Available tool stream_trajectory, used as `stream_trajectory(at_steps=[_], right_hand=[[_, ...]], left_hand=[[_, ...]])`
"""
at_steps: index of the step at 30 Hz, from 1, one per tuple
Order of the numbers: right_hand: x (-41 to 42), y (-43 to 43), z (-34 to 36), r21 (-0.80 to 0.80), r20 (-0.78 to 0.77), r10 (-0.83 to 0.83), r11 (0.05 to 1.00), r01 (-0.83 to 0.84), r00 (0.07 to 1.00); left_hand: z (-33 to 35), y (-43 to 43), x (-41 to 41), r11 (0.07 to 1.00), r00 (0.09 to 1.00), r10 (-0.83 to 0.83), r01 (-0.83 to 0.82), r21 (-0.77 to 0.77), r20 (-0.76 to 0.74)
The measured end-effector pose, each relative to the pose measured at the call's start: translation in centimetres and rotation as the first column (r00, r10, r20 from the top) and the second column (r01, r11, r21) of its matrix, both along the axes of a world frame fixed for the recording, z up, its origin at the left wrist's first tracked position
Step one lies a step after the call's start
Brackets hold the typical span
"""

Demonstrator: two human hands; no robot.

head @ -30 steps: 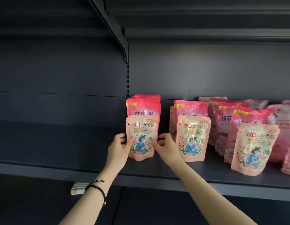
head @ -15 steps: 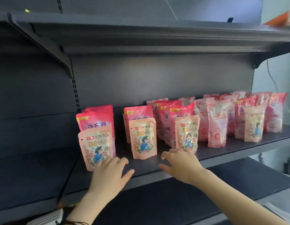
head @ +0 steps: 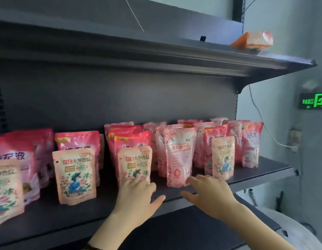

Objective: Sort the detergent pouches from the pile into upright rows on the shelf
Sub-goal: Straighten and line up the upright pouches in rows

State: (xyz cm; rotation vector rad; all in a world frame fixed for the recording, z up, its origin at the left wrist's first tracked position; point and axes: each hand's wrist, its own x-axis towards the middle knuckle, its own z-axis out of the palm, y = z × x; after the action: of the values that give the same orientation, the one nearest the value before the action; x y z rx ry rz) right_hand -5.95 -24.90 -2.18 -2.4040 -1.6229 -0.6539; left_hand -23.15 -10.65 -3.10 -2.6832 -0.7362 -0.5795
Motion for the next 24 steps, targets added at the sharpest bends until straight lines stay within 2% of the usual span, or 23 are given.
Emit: stream_trajectory(at_steps=[3, 9, 14, 18, 20, 22, 24], right_hand=[[5.5, -2.7, 0.5, -0.018, 0.007, -0.037, 0.999, 0.037, 0.999], [15.1, -7.5, 1.1, 0.0, -0.015, -0.108, 0.994, 0.108, 0.994], [21.4, -7.1, 1.9, 0.051, -0.031, -0.128, 0.99, 0.129, 0.991], [25.4, -5.2, 2.5, 0.127, -0.093, -0.1, 0.986, 0.112, 0.991], [27.2, -4.1, 2.8, 0.192, -0.225, -0.052, 0.977, 0.097, 0.973], [28.6, -3.0, 2.6, 0.288, -0.412, 0.063, 0.955, 0.065, 0.909], [29.7, -1.9, 2.1, 0.397, -0.49, 0.19, 0.918, 0.023, 0.851]], left_hand=[[0.0, -1.6, 5.0, 0.999, 1.0, -0.001, 0.001, -0.032, 0.011], [1.0, -4.2, 13.8, 0.998, 0.989, -0.062, 0.061, 0.015, 0.133], [2.6, -4.5, 20.1, 0.988, 0.958, -0.155, 0.15, 0.037, 0.24], [4.1, -3.4, 24.1, 0.975, 0.901, -0.197, 0.221, -0.017, 0.386], [4.6, -2.7, 25.7, 0.962, 0.849, -0.182, 0.258, -0.088, 0.497], [4.4, -2.4, 27.0, 0.934, 0.786, -0.142, 0.307, -0.18, 0.602], [3.7, -2.6, 28.4, 0.881, 0.72, -0.106, 0.388, -0.272, 0.686]])
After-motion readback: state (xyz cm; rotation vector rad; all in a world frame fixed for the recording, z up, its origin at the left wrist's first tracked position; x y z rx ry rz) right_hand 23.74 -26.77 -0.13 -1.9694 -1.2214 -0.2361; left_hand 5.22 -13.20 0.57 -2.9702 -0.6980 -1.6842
